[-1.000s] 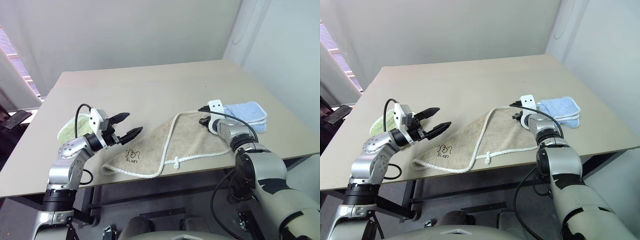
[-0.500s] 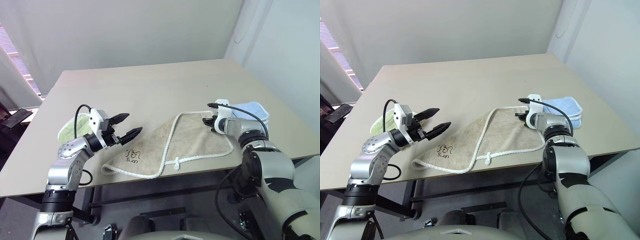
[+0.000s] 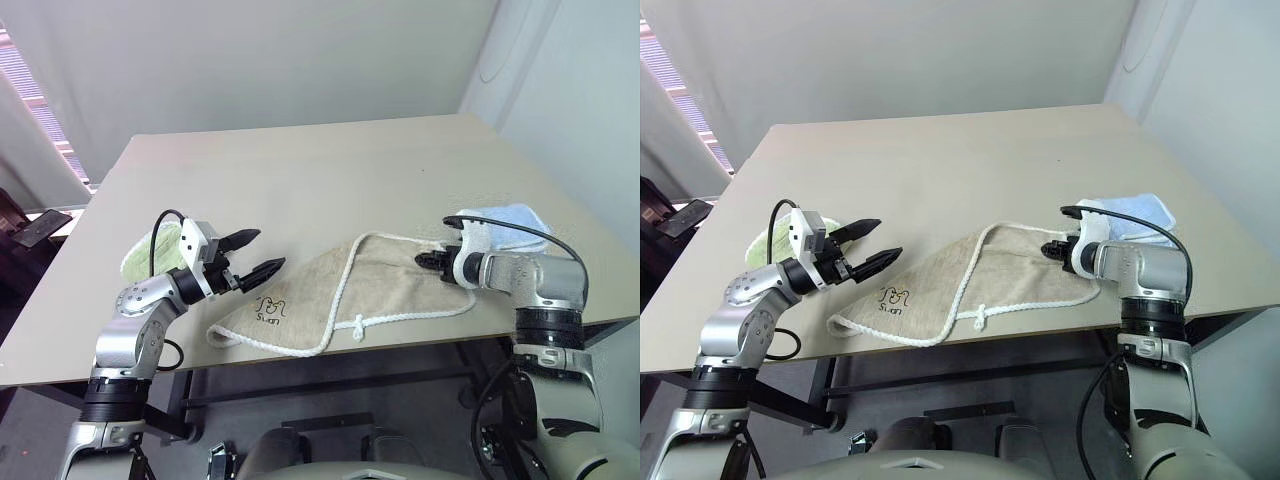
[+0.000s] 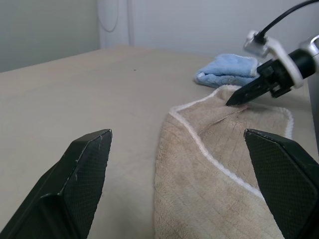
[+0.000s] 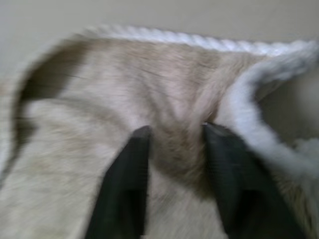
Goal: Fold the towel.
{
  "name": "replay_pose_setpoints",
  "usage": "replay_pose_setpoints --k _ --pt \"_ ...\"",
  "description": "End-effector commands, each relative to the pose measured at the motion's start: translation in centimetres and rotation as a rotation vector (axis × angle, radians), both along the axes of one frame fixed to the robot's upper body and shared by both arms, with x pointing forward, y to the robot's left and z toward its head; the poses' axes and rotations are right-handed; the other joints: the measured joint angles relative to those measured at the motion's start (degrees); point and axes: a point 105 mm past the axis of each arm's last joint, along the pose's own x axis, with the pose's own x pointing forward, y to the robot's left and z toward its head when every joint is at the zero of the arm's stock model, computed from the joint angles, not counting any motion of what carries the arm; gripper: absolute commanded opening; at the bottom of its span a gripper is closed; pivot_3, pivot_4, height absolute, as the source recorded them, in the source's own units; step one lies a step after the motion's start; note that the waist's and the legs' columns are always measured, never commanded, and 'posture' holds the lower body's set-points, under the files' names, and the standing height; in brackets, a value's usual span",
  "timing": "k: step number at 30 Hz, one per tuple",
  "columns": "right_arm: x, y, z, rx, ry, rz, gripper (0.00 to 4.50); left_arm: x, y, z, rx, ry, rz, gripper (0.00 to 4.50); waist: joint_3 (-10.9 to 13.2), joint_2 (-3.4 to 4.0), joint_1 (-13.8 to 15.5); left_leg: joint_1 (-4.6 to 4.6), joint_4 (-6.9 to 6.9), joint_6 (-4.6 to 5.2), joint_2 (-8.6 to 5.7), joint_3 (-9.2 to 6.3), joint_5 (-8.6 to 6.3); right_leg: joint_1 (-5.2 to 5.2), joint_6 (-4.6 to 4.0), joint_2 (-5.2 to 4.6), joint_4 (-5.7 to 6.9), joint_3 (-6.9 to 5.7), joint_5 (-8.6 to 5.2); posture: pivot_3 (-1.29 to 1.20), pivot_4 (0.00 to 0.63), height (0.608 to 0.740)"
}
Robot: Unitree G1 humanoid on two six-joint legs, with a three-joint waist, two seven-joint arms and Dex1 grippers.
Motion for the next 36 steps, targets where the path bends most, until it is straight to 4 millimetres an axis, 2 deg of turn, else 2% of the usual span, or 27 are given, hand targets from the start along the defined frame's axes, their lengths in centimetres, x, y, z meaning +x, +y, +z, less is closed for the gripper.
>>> replay_pose_setpoints --k 1,2,10,15,19,23,27,32,36 --pt "-0.7 0.6 1.3 -0.011 -0.031 0.047 3.16 0.3 -0.2 1.3 0.010 -0.045 -0.017 4.50 0.0 -0.01 0.0 0.00 0.00 0.00 0.00 0.00 0.00 0.01 0.00 0.00 0.00 0.00 0.00 0.00 0.000 0.736" --pt "-0.6 0.5 1.5 -0.015 -0.039 0.037 3.45 0.3 -0.3 1.3 0.010 -0.045 -0.019 4.50 0.0 -0.01 0.0 0.00 0.00 0.00 0.00 0.00 0.00 0.00 0.00 0.00 0.00 0.00 0.00 0.00 0.000 0.736" --pt "1.5 -1.9 3.8 -0.118 -0.195 -0.028 3.45 0.7 -0.5 1.5 0.008 -0.046 -0.026 4.50 0.0 -0.02 0.0 0.00 0.01 0.01 0.00 0.03 0.00 0.02 0.00 -0.01 -0.04 -0.01 0.00 0.00 0.000 0.736" --pt "4.3 -3.7 4.6 -0.125 -0.265 -0.112 3.45 0.8 -0.7 1.5 0.006 -0.047 -0.027 4.50 0.0 -0.03 -0.3 0.00 0.02 0.01 0.00 0.05 0.00 0.02 0.00 0.00 -0.03 0.00 0.00 0.00 0.000 0.736" --pt "6.3 -3.9 4.3 -0.147 -0.285 -0.111 3.45 0.9 -0.8 1.4 0.003 -0.048 -0.023 4.50 0.0 -0.03 -0.2 0.02 0.01 0.01 0.00 0.05 0.01 0.03 0.00 0.02 -0.02 0.00 0.01 0.00 0.000 0.736" --pt "7.8 -4.1 3.2 -0.223 -0.259 -0.099 3.45 0.8 -0.7 1.4 0.002 -0.049 -0.018 4.50 0.0 -0.03 -0.4 0.02 -0.02 0.02 0.00 0.06 0.01 0.02 0.01 0.03 -0.04 0.00 0.01 0.00 0.000 0.736" --pt "7.9 -4.7 1.5 -0.294 -0.151 -0.111 3.45 0.6 -0.5 1.2 0.011 -0.049 -0.010 4.50 0.0 -0.02 -0.4 0.01 -0.06 0.01 0.00 0.06 0.02 -0.01 0.01 0.03 -0.03 0.00 0.01 0.00 0.000 0.736" --pt "8.0 -4.2 2.2 -0.275 -0.122 -0.059 3.45 0.2 0.1 0.8 0.013 -0.045 0.019 4.50 0.1 0.01 -0.5 0.01 -0.07 0.00 0.00 0.06 0.01 -0.02 0.00 0.03 -0.03 0.00 0.01 0.00 0.000 0.736" --pt "7.9 -3.8 1.6 -0.293 -0.111 -0.029 3.45 0.1 0.0 0.5 0.011 -0.040 0.023 4.50 0.1 0.01 -0.5 0.01 -0.06 -0.01 0.00 0.05 0.01 -0.03 0.00 0.03 0.00 0.00 0.01 0.00 0.000 0.736"
